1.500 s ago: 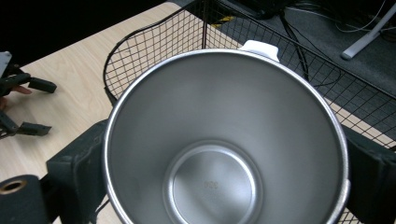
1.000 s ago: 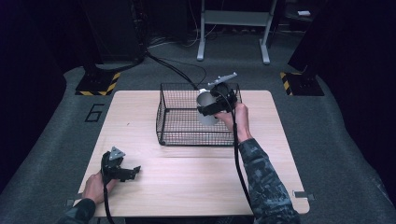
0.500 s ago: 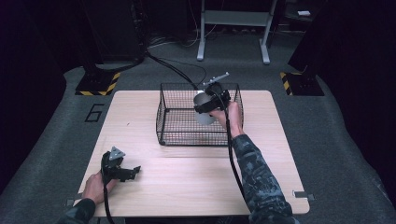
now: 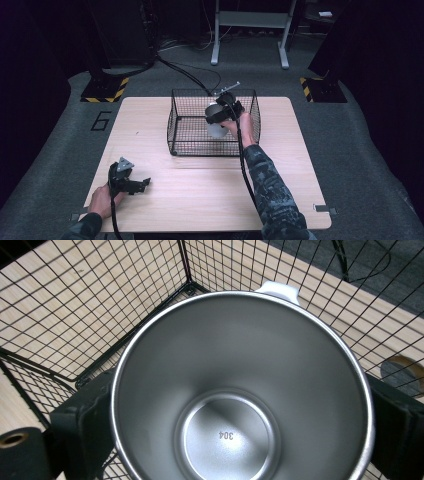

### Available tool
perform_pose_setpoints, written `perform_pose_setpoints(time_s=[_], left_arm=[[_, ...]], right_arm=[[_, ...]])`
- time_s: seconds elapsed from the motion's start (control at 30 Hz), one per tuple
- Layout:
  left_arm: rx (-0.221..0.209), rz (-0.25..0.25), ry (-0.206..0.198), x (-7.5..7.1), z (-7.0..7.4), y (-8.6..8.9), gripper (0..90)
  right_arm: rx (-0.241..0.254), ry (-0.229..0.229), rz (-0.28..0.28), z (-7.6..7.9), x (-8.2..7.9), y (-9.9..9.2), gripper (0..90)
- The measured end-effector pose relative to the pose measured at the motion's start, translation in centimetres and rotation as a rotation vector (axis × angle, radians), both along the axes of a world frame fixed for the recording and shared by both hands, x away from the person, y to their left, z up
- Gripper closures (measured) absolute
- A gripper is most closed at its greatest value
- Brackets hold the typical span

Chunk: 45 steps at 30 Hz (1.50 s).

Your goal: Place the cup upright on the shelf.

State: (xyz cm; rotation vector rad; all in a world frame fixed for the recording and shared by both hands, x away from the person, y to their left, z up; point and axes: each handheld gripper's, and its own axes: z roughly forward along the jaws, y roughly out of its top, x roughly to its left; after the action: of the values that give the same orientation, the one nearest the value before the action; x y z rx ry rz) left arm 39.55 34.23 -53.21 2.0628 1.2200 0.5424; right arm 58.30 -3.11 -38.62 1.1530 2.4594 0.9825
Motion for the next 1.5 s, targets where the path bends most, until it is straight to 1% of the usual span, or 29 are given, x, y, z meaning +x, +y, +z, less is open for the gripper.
perform_pose_setpoints(time_s=[0.1, 0.17, 0.23, 0.3, 0.33, 0.37, 0.4, 0.43, 0.47, 0.5, 0.53, 0.6, 0.63, 0.67, 0.7, 0.73, 0.77, 0.8, 0.97, 1.0, 1.07, 1.27, 1.33, 1.37, 1.5], left_arm=[[0.000, 0.000, 0.000, 0.0, 0.0, 0.0, 0.4], [0.000, 0.000, 0.000, 0.0, 0.0, 0.0, 0.4], [0.000, 0.000, 0.000, 0.0, 0.0, 0.0, 0.4], [-0.001, 0.002, 0.000, 0.0, 0.0, 0.0, 0.4], [0.001, -0.001, 0.000, 0.0, 0.0, 0.0, 0.4], [0.001, 0.001, -0.001, 0.0, 0.0, 0.0, 0.4], [0.001, 0.001, -0.002, 0.0, 0.0, 0.0, 0.4], [0.000, 0.001, -0.001, 0.0, 0.0, 0.0, 0.4], [0.013, -0.009, 0.004, 0.0, 0.1, 0.1, 0.4], [0.013, -0.010, 0.005, 0.0, 0.1, 0.1, 0.4], [0.013, -0.011, 0.006, 0.0, 0.1, 0.1, 0.4], [0.016, -0.013, 0.007, 0.0, 0.1, 0.1, 0.4], [0.013, -0.008, 0.004, 0.0, 0.1, 0.1, 0.4], [0.014, -0.008, 0.004, 0.0, 0.1, 0.1, 0.4], [0.012, -0.010, 0.005, 0.0, 0.1, 0.1, 0.4], [0.010, -0.009, 0.004, 0.0, 0.1, 0.1, 0.4], [0.012, -0.008, 0.005, 0.0, 0.1, 0.1, 0.4], [0.014, -0.009, 0.004, 0.0, 0.1, 0.1, 0.4], [0.013, -0.010, 0.005, 0.0, 0.1, 0.1, 0.4], [0.011, -0.007, 0.004, 0.0, 0.1, 0.1, 0.4], [0.015, -0.009, 0.004, 0.0, 0.1, 0.1, 0.4], [0.011, -0.010, 0.005, 0.0, 0.1, 0.1, 0.4], [0.005, -0.006, 0.003, 0.0, 0.0, 0.0, 0.4], [0.009, -0.009, 0.005, 0.0, 0.1, 0.1, 0.4], [0.015, -0.012, 0.006, 0.0, 0.1, 0.1, 0.4]], right_arm=[[0.005, 0.010, -0.006, -0.4, 0.3, 0.2, 5.9], [-0.008, 0.017, -0.003, -0.7, 0.4, 0.2, 5.9], [-0.004, 0.023, -0.013, -1.0, 0.6, 0.4, 5.9], [-0.006, 0.037, -0.015, -1.3, 0.7, 0.6, 5.9], [-0.006, 0.036, -0.011, -1.5, 0.8, 0.7, 5.9], [-0.008, 0.040, -0.015, -1.7, 0.9, 0.8, 5.9], [-0.005, 0.054, -0.027, -1.8, 0.8, 0.9, 5.9], [-0.018, 0.046, -0.009, -1.9, 1.0, 0.9, 5.9], [-0.021, 0.053, -0.008, -2.1, 1.0, 1.0, 5.9], [-0.027, 0.052, -0.001, -2.2, 1.1, 1.0, 5.9], [-0.015, 0.067, -0.021, -2.3, 1.0, 1.2, 5.9], [-0.022, 0.067, -0.011, -2.6, 1.2, 1.3, 5.9], [-0.024, 0.075, -0.012, -2.8, 1.2, 1.4, 5.9], [-0.027, 0.061, -0.003, -2.9, 1.3, 1.4, 5.9], [-0.026, 0.064, -0.005, -3.1, 1.4, 1.5, 5.9], [-0.020, 0.072, -0.014, -3.2, 1.4, 1.6, 5.9], [-0.022, 0.091, -0.021, -3.2, 1.3, 1.7, 5.9], [-0.026, 0.086, -0.012, -3.4, 1.4, 1.7, 5.9], [-0.033, 0.094, -0.012, -3.7, 1.5, 1.9, 5.9], [-0.027, 0.095, -0.018, -3.8, 1.5, 1.9, 5.9], [-0.035, 0.095, -0.011, -3.9, 1.5, 1.9, 5.9], [-0.029, 0.098, -0.020, -3.9, 1.5, 1.9, 5.9], [-0.035, 0.099, -0.011, -4.0, 1.4, 1.8, 5.8], [-0.042, 0.093, -0.003, -4.0, 1.4, 1.7, 5.8], [-0.042, 0.100, -0.001, -4.1, 1.2, 1.5, 5.8]])
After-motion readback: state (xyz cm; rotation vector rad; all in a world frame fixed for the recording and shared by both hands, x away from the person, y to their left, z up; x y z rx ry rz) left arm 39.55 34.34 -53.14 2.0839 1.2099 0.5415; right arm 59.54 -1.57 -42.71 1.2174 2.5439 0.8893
